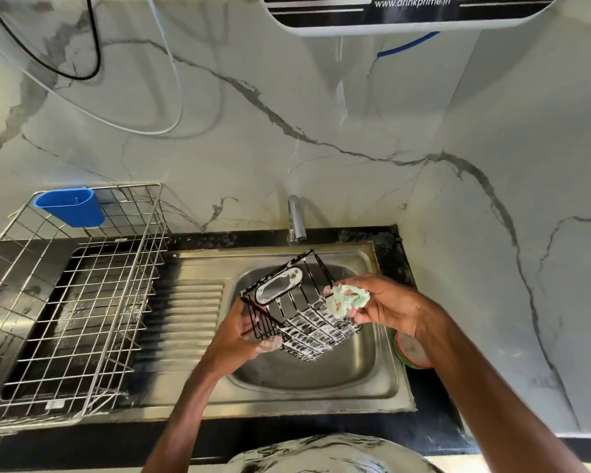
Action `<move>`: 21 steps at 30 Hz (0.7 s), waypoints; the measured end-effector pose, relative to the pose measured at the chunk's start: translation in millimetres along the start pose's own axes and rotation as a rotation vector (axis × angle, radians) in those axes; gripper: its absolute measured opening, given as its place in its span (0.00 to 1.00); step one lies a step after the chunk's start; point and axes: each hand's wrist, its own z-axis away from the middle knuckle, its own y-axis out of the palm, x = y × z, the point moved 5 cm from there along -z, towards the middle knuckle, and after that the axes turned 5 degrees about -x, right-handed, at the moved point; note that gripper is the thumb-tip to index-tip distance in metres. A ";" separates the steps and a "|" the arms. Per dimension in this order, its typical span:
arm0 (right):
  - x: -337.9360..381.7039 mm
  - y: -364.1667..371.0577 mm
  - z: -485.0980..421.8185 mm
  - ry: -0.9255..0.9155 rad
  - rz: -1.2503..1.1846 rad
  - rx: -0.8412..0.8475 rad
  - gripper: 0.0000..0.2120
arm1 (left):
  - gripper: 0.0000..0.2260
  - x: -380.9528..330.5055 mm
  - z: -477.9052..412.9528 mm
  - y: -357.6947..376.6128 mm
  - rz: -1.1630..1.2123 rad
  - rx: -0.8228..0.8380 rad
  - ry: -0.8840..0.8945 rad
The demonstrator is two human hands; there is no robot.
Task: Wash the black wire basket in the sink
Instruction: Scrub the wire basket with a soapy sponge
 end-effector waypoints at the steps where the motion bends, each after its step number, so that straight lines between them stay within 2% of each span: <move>1: -1.1 1.4 -1.2 -0.003 0.033 -0.010 0.12 | 0.42 -1.3 0.8 0.3 0.013 0.040 -0.017; 3: -4.1 3.5 -3.2 -0.006 0.087 -0.043 0.11 | 0.37 -5.3 6.0 3.3 0.048 0.109 -0.060; 5: -8.9 2.1 -7.1 0.004 0.137 -0.084 0.10 | 0.36 -4.9 12.9 2.9 0.197 0.096 -0.143; 7: -14.3 0.2 -11.8 0.001 0.208 -0.104 0.16 | 0.36 -2.7 18.2 4.1 0.374 0.092 -0.236; 8: -15.6 1.6 -11.9 -0.006 0.247 -0.107 0.16 | 0.34 -5.7 19.5 6.6 0.372 0.100 -0.250; 9: -16.4 3.9 -11.9 -0.019 0.288 -0.106 0.14 | 0.38 -9.3 17.8 9.2 0.328 0.092 -0.251; 11: -18.0 13.9 -8.9 -0.040 0.391 -0.081 0.09 | 0.51 -15.8 11.8 15.2 0.236 -0.007 -0.263; 13: -20.2 26.2 -6.1 -0.053 0.470 -0.031 0.06 | 0.59 -23.1 4.7 25.7 0.173 -0.079 -0.284; 17: -22.5 35.3 -2.8 -0.102 0.561 0.000 0.07 | 0.63 -26.8 -2.5 35.3 0.059 -0.110 -0.345; 21: -24.1 28.4 -2.9 -0.105 0.590 -0.006 0.09 | 0.59 -27.3 -1.9 37.1 0.053 -0.050 -0.341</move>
